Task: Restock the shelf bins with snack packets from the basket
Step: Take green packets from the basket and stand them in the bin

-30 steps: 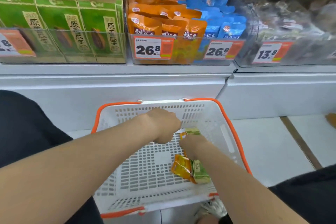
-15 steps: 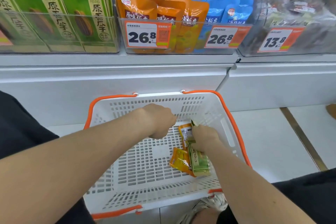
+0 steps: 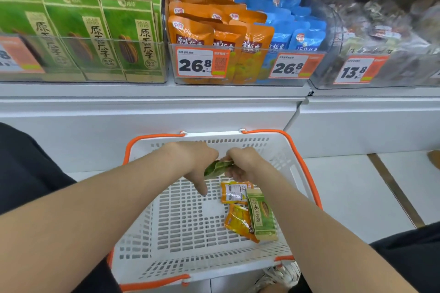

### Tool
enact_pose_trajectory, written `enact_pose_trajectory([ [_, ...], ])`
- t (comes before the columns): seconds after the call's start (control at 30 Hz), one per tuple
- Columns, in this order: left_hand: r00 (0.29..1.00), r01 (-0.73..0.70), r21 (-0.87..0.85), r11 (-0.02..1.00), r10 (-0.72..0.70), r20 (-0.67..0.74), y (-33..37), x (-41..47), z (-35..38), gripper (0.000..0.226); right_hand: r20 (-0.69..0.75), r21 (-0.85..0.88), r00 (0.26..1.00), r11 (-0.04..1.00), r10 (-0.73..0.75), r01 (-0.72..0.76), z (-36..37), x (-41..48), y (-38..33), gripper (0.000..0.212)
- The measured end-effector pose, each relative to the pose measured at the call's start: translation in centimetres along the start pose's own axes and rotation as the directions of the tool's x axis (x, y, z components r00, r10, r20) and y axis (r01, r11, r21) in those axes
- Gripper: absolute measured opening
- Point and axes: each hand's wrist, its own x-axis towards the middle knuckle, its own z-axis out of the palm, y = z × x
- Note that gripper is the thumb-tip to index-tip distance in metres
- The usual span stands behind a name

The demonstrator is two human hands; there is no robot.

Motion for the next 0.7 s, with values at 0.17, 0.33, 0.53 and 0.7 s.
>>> enact_pose_trajectory([
  [0.17,0.973,0.025,-0.251,0.968,-0.081,-0.216,-3.6,-2.2,-1.2,0.029,0.139,0.300,0.988,0.954,-0.068,0.023,1.9,-2.9,-2.3,0.027],
  [0.33,0.927,-0.117,-0.684,0.720,-0.168,-0.335,-6.8,-5.5,-1.9,0.020,-0.284,-0.087,0.753,0.798,-0.593,0.596,4.0,-6.0,-4.4,0.065],
  [0.53,0.818,-0.429,-0.851,0.303,-0.271,-0.508,-6.6,-9.2,-2.9,0.025,-0.357,-0.160,0.504,0.583,-0.786,0.796,7.7,-8.7,-7.3,0.039],
  [0.7,0.600,-0.534,-0.792,0.297,-0.527,-0.602,-7.3,-10.6,-2.7,0.040,-0.331,-0.091,0.434,0.486,-0.838,0.869,10.4,-11.0,-10.2,0.030],
])
